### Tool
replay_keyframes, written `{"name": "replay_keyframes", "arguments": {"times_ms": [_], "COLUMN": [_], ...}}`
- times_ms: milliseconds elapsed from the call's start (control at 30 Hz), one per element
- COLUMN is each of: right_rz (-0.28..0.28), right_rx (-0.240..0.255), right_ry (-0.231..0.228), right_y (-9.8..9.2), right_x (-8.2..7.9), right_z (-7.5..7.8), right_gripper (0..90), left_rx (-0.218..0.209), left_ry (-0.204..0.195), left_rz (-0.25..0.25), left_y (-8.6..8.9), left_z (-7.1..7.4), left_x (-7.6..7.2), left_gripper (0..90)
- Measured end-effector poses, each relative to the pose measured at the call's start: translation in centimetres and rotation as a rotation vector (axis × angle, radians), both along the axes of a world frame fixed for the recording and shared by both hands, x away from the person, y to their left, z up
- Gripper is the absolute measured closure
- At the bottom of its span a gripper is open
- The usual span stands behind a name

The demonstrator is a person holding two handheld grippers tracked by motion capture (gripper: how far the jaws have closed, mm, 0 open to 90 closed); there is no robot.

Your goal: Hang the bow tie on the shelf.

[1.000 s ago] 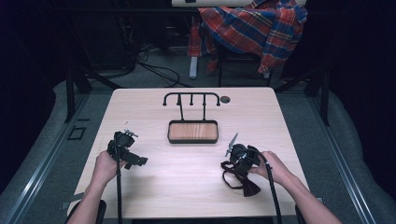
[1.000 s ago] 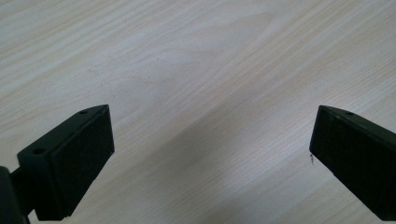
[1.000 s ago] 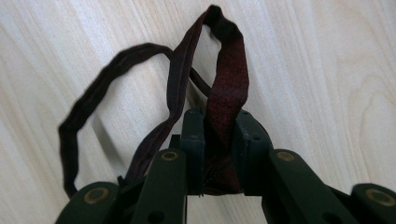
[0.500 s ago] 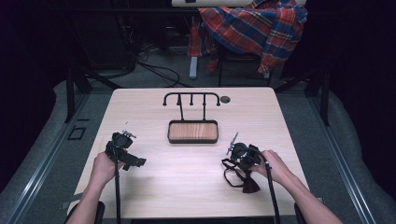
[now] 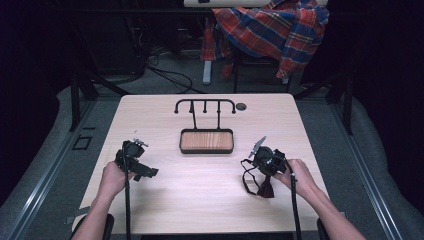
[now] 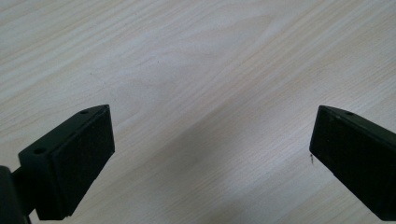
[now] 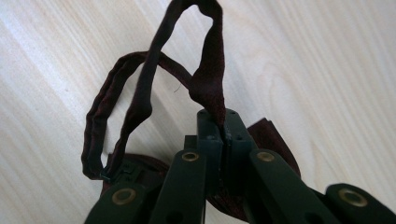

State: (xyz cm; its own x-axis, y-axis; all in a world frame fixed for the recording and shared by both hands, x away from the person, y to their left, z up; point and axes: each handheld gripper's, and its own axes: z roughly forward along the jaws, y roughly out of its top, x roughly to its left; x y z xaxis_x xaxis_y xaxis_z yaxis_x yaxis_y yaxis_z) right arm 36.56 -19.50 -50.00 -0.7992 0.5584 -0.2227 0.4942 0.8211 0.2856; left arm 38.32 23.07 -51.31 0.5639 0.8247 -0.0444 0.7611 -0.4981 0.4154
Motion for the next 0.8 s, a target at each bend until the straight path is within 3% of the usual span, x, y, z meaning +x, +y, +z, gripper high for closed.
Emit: {"name": "replay_keyframes", "arguments": {"times_ms": [200, 367, 533, 800], "right_rz": [-0.010, -0.025, -0.037, -0.055], "right_rx": [-0.005, 0.034, 0.027, 0.068], "right_ry": [-0.034, -0.053, -0.070, -0.085], "right_y": [-0.1, -0.2, -0.2, -0.4], "right_x": [-0.1, 0.3, 0.6, 1.4], "right_z": [0.6, 1.1, 1.6, 2.2], "right_gripper": [88.6, 88.6, 88.6, 88.5], "left_rx": [0.001, 0.003, 0.002, 0.007], "left_ry": [-0.003, 0.000, 0.000, -0.004], "left_rz": [-0.009, -0.009, -0.008, -0.009], "left_y": [-0.2, -0.2, -0.2, -0.2], "left_z": [0.0, 0.1, 0.0, 0.0], "left_x": [0.0, 0.0, 0.0, -0.1], "left_gripper": [0.1, 0.1, 0.1, 0.1]}}
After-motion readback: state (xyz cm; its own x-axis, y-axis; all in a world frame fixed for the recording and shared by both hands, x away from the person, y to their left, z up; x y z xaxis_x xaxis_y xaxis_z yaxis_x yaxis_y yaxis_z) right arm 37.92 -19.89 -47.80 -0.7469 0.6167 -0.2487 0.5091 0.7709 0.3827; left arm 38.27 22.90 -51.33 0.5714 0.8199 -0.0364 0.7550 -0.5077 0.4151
